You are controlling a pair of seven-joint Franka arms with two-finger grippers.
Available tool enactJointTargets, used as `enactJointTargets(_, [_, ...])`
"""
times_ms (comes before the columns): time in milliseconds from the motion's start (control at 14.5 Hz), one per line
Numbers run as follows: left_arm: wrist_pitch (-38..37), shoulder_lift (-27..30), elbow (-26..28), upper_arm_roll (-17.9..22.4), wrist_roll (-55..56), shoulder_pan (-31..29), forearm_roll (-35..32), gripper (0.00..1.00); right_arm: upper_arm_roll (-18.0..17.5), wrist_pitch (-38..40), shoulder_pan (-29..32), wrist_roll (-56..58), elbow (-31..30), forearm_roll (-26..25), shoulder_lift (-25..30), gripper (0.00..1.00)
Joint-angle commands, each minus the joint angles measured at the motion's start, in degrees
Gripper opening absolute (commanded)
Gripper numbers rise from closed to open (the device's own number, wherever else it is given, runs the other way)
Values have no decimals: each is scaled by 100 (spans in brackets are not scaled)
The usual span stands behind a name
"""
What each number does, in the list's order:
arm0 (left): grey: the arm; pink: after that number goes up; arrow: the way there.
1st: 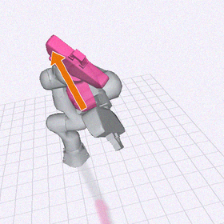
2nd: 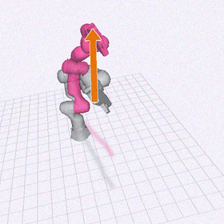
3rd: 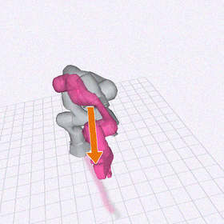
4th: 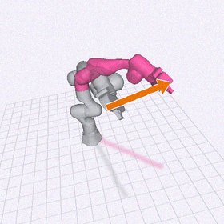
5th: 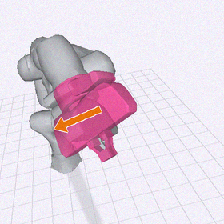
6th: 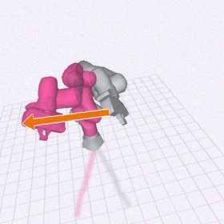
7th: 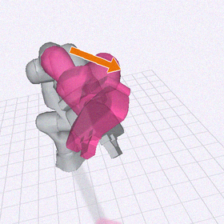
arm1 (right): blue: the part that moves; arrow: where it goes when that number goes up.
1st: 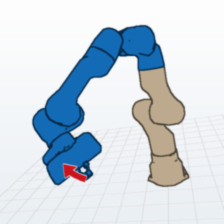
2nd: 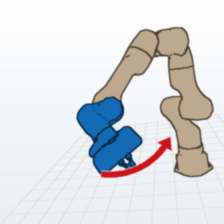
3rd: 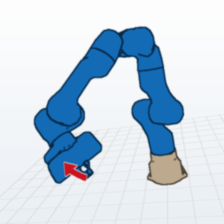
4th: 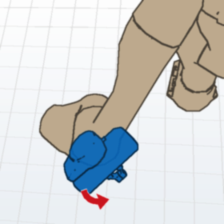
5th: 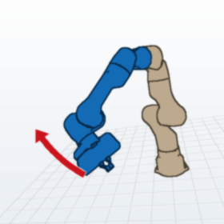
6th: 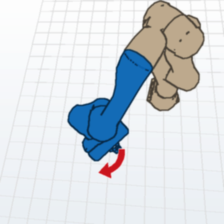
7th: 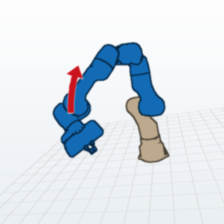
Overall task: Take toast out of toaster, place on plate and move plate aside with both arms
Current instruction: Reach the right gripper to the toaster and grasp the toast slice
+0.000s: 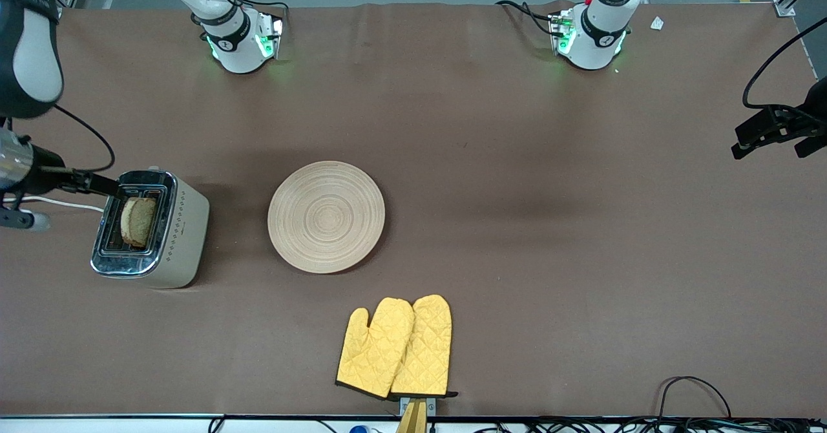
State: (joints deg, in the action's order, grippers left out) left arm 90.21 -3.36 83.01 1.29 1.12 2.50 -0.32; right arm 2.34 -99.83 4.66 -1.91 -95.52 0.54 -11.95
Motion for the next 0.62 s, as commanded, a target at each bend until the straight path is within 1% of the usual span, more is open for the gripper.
enactJointTargets(0, [-39,-16,-83,-23,55,14,-118,100,-59,-343,105,-55,16,-80,-412,100])
enactJointTargets(206, [-39,-16,-83,-32,46,14,-118,100,-59,-546,105,-55,8,-80,-782,100])
enactJointTargets(275, [-39,-16,-83,-32,46,14,-118,100,-50,-555,105,41,8,-89,-844,83])
enactJointTargets(344, [-39,-16,-83,-23,38,14,-118,100,-50,-564,88,138,8,-115,-844,2])
enactJointTargets(412, [-39,-16,-83,-23,29,14,-118,100,-50,-538,105,200,16,-124,-844,0])
enactJointTargets(550, [-47,-16,-83,-23,29,14,-118,100,-50,-555,122,200,16,-124,-897,0])
